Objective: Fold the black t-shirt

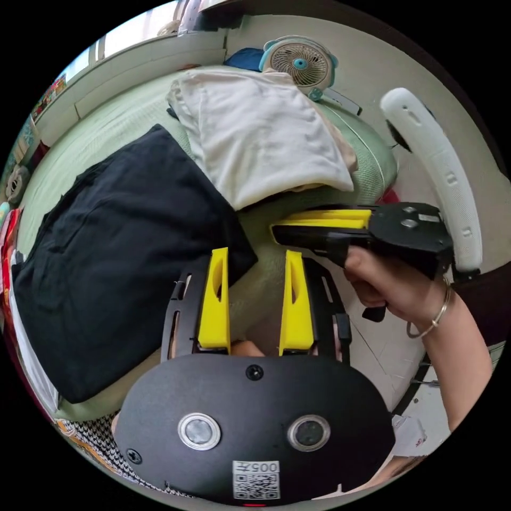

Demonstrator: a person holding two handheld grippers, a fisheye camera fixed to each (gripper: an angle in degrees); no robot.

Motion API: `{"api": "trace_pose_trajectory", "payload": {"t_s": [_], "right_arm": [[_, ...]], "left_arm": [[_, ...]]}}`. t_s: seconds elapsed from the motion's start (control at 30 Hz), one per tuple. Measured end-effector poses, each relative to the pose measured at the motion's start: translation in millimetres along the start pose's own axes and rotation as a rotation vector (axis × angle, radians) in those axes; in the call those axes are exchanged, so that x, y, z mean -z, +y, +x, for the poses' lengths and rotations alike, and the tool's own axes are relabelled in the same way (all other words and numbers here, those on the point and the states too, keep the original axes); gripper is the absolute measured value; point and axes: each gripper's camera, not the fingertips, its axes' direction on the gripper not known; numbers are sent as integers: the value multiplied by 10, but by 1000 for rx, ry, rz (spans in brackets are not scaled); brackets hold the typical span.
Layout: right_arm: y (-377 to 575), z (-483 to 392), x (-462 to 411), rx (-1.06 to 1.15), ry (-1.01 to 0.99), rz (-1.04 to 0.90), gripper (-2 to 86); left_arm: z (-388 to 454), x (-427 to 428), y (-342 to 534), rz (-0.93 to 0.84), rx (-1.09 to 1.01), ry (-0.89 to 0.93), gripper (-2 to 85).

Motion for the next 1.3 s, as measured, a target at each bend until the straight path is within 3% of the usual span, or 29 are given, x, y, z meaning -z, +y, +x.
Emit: {"api": "trace_pose_trajectory", "payload": {"t_s": [0.1, 0.5, 0.57, 0.7, 0.97, 1.3], "right_arm": [[-57, 112, -28, -15, -30, -4, 28], [-319, 283, -54, -35, 14, -18, 29], [-440, 162, -3, 68, 69, -78, 24], [-601, 64, 309, 175, -93, -24, 32], [-1733, 424, 458, -46, -398, 12, 108], [-2676, 657, 11, -205, -440, -50, 107]], "left_arm": [[-14, -68, -55, 1, 43, -104, 95], [-830, 455, 279, 126, 173, 34, 39], [-997, 519, 321, 147, 212, 94, 38], [-1186, 619, 318, 153, 216, 88, 37], [-1359, 755, 358, 162, 183, 118, 36], [-1672, 989, 467, 170, 156, 147, 35]]}}
